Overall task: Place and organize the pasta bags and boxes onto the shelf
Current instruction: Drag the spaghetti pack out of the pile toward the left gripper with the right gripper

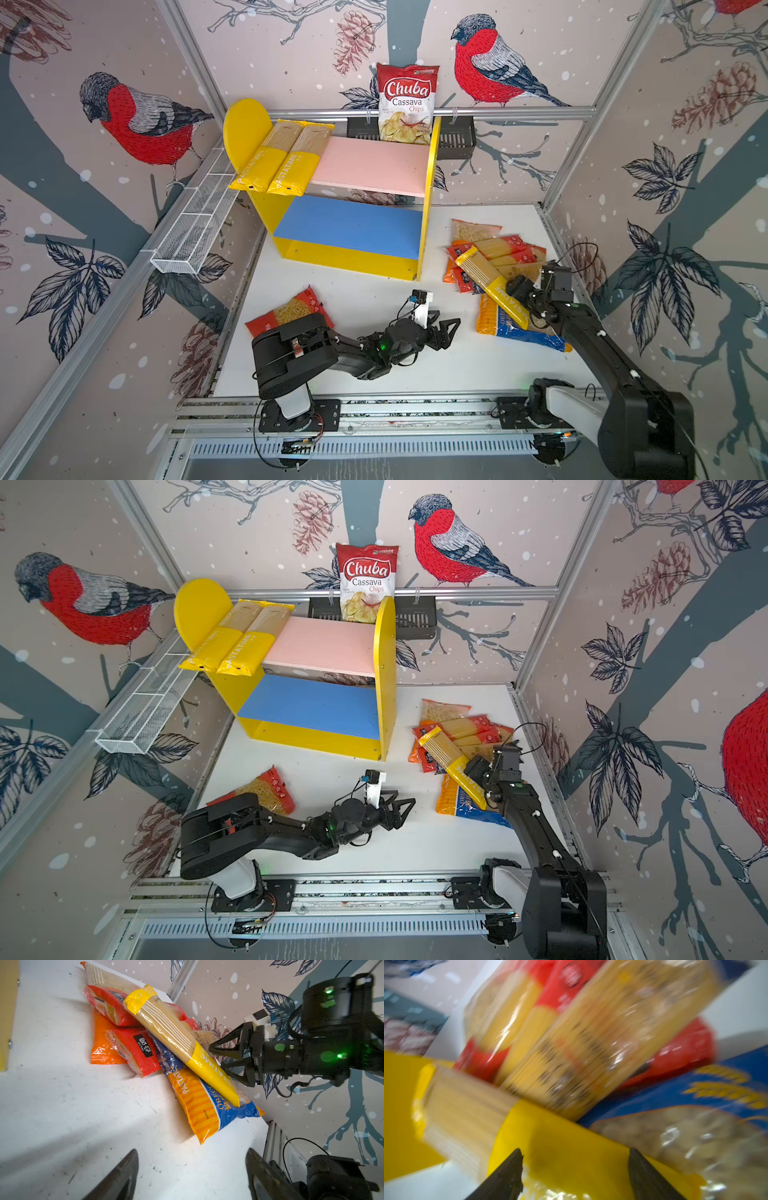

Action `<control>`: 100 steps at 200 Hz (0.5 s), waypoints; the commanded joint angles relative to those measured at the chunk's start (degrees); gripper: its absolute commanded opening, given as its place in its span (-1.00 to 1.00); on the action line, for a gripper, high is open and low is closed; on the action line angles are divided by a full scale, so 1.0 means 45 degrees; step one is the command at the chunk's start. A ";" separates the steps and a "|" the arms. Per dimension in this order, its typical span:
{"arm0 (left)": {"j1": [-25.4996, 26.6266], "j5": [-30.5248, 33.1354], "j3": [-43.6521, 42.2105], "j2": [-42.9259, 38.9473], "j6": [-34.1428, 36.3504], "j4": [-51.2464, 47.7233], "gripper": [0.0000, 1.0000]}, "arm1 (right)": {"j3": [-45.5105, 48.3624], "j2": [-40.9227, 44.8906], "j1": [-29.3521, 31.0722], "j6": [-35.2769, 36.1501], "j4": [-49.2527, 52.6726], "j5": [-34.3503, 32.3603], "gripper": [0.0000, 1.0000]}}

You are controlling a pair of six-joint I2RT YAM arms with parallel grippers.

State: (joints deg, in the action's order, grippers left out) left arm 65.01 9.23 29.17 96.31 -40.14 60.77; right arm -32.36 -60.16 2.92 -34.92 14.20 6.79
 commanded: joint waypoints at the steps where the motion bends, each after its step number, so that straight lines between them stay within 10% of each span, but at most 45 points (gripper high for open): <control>1: -0.0382 0.0095 -0.0445 -0.0067 -0.0749 0.1099 0.59 | 0.0278 0.0380 0.1360 -0.1309 0.0549 0.0574 0.58; 38: -0.0833 -0.0191 -0.0661 -0.0014 -0.0984 0.1280 0.59 | 0.0545 0.0353 0.3035 -0.2003 0.0000 0.1276 0.57; 100: -0.0834 -0.0570 -0.0583 0.0526 -0.1511 0.1650 0.57 | -0.0259 -0.0338 0.2108 -0.0137 -0.0193 0.1463 0.52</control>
State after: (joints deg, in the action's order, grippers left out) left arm 61.32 7.53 26.35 97.73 -45.10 64.12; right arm -32.14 -59.51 13.15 -39.62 13.50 12.27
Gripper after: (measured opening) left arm 0.784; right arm 0.765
